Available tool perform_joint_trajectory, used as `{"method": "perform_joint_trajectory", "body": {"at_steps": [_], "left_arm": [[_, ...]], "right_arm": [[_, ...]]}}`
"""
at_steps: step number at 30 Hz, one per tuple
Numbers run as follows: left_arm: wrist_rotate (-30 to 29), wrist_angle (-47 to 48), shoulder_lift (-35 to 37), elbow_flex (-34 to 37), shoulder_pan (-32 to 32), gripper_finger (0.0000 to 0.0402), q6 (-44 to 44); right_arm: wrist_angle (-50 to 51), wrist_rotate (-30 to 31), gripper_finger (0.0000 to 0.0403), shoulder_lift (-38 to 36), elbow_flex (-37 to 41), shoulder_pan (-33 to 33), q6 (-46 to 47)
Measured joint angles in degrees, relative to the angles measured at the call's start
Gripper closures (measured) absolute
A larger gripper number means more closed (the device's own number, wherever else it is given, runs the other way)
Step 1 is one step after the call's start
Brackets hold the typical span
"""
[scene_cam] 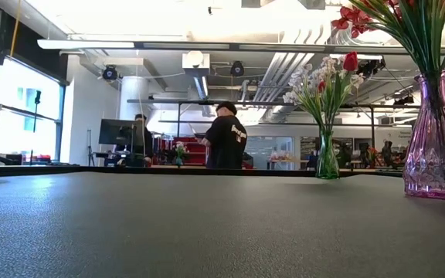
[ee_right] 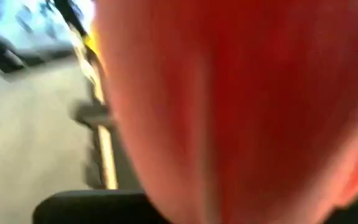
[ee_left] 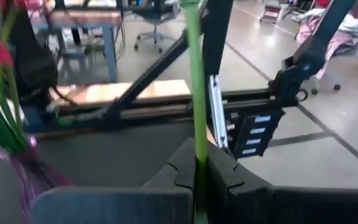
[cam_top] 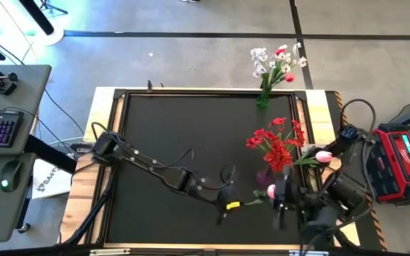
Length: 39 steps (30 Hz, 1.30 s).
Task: Sort flowers into vase by color
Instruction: Put the pink tulip into the violet vase
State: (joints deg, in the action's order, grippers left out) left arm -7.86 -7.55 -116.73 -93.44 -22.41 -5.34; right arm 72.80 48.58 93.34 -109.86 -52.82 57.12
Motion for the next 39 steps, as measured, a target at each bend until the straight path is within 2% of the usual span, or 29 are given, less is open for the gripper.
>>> {"method": "perform_joint_trajectory", "body": {"at_steps": [2,4,7,13,19,23,27,33,39], "left_arm": [[-0.1,-0.4,-1.4,0.0,0.0,0.0400,-1.9],[-0.8,-0.9,-2.7,-0.1,0.4,0.0400,-3.7],[-0.5,-0.6,-4.4,0.0,1.1,0.0388,-6.1],[-0.9,-3.3,-4.9,0.0,2.1,0.0306,-9.2],[-8.9,-3.1,-4.9,0.0,3.7,0.0218,-9.6],[-9.4,-4.5,-5.6,0.0,5.7,0.0186,-10.6],[-9.0,-7.3,-7.4,0.0,7.4,0.0167,-10.4],[-9.1,-12.4,-12.4,0.0,8.8,0.0148,-6.0],[-10.1,-20.9,-16.2,0.0,10.6,0.0141,-4.6]], "right_arm": [[8.1,-3.0,0.0402,0.0,0.0,0.0,5.6],[14.3,-3.3,0.0402,0.0,0.0,-0.6,9.7],[16.9,-1.9,0.0403,-0.8,0.4,-1.8,11.5],[16.3,0.8,0.0403,-2.4,-0.6,-2.4,9.4],[17.3,-0.4,0.0403,-3.1,-0.8,-2.4,7.1],[17.2,4.3,0.0403,-3.4,-0.7,-2.1,4.3],[17.2,6.9,0.0403,-3.9,-0.7,0.1,1.3],[17.2,5.1,0.0403,-4.5,-0.7,3.2,-4.5],[17.2,3.9,0.0403,-6.9,-0.7,4.6,-6.2]]}}
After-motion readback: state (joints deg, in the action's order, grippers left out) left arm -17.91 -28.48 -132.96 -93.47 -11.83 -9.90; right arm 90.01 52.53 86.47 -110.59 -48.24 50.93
